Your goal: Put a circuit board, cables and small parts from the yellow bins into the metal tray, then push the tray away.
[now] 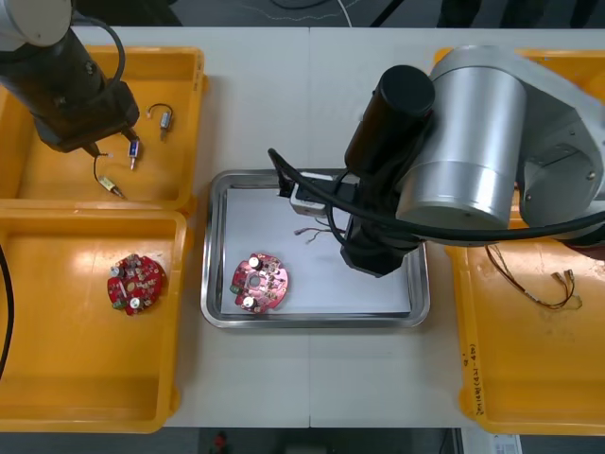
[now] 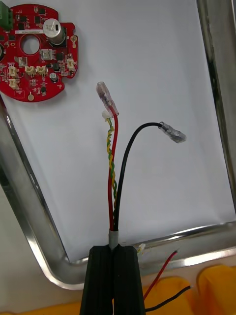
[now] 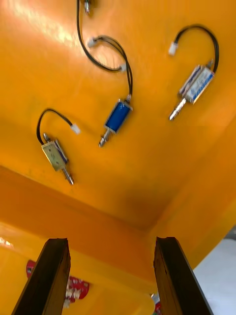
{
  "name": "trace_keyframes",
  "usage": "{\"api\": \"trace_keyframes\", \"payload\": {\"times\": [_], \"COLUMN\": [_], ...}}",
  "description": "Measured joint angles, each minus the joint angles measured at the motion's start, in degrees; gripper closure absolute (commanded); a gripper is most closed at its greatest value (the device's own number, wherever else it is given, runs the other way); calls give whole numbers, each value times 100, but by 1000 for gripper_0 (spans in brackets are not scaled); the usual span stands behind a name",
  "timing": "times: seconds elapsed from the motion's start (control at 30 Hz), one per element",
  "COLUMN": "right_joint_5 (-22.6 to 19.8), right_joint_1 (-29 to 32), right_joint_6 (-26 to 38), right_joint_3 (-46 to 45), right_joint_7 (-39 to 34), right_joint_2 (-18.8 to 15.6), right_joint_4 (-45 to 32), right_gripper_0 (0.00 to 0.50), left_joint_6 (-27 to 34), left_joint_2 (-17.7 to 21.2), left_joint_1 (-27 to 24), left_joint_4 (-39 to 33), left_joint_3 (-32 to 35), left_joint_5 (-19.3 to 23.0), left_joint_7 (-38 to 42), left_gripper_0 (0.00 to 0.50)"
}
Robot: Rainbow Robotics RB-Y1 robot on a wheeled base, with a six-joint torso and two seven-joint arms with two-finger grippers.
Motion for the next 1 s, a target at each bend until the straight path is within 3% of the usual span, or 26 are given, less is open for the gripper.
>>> {"api": "trace_keyframes", "payload": {"times": [0.43,0.83,0.87,0.9,0.93,0.97,1.0], "right_joint_5": [424,525,519,515,512,508,505], "right_joint_1": [-1,-4,-4,-4,-4,-4,-4], "right_joint_6": [-994,-1328,-1328,-1328,-1328,-1328,-1328], "right_joint_3": [1034,1642,1645,1645,1645,1645,1645], "right_joint_7": [468,618,679,724,734,734,734], "right_joint_2": [77,81,81,81,81,81,81], "right_joint_4": [862,1194,1195,1196,1196,1196,1197], "right_gripper_0": [500,500,481,396,292,107,0], "left_joint_6": [-1602,-3380,-3504,-3615,-3732,-3851,-3941], "left_joint_2": [360,402,402,403,403,403,403], "left_joint_1": [-18,-199,-227,-254,-277,-298,-315], "left_joint_4": [880,2092,2188,2275,2364,2446,2516], "left_joint_3": [101,7,-35,-87,-146,-212,-277], "left_joint_5": [-23,-18,-18,-18,-18,-17,-17], "left_joint_7": [-1147,-1242,-1242,-1242,-1242,-1243,-1243], "left_gripper_0": [0,0,0,0,0,0,0]}}
